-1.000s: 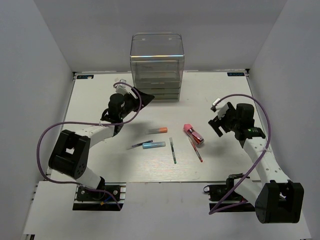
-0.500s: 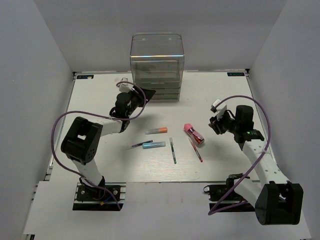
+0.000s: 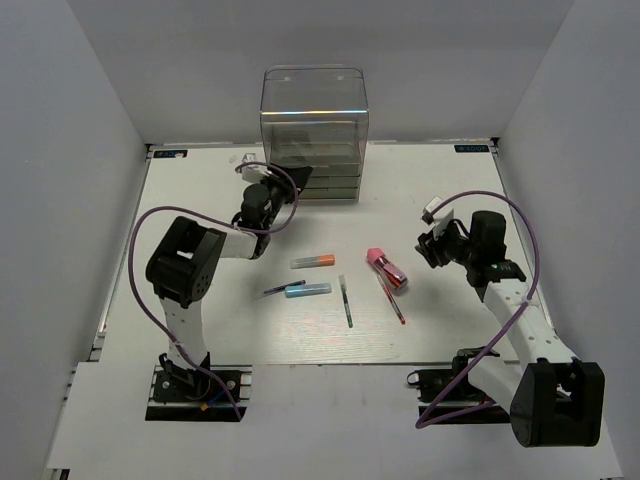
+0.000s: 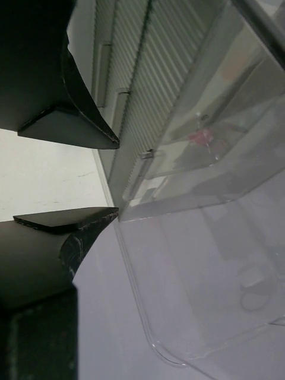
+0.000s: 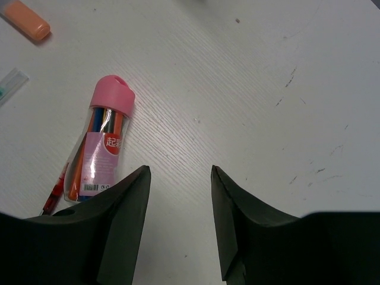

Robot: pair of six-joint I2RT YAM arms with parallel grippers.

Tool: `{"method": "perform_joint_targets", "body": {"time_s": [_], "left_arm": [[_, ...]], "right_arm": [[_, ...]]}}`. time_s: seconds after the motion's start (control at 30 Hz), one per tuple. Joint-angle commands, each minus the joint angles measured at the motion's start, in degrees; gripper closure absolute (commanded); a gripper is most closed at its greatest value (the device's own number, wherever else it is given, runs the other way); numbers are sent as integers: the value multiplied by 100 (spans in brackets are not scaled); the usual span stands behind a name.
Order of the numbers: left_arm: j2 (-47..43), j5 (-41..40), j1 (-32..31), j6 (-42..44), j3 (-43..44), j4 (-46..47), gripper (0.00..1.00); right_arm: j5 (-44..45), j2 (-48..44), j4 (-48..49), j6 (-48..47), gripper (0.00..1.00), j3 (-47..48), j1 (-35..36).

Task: Sort the stationery into containers
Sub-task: Open the drawer

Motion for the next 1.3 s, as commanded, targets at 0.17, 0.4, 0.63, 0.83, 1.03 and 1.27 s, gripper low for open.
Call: {"method": "perform_joint_targets", "body": {"time_s": [0.17, 0.4, 0.63, 0.83, 1.03, 1.27], "left_arm": [[310, -353, -29, -294, 495, 387, 45], [556, -477, -29, -479, 698, 360, 45], [803, -590, -29, -734, 803, 686, 54], [934, -696, -29, -857, 856, 1019, 63], [987, -767, 23, -1042, 733, 1521, 73], [987, -767, 23, -1042, 627, 1635, 92]], "right_arm": [[-25, -16, 295, 89, 47, -37, -14], [-25, -34, 365, 151, 47, -20, -6], [-7, -34, 365, 186, 47, -55, -6], [-24, -69, 365, 168, 47, -99, 3], [-25, -104, 356, 160, 47, -117, -6], [-33, -122, 339, 160, 47, -169, -6]]}}
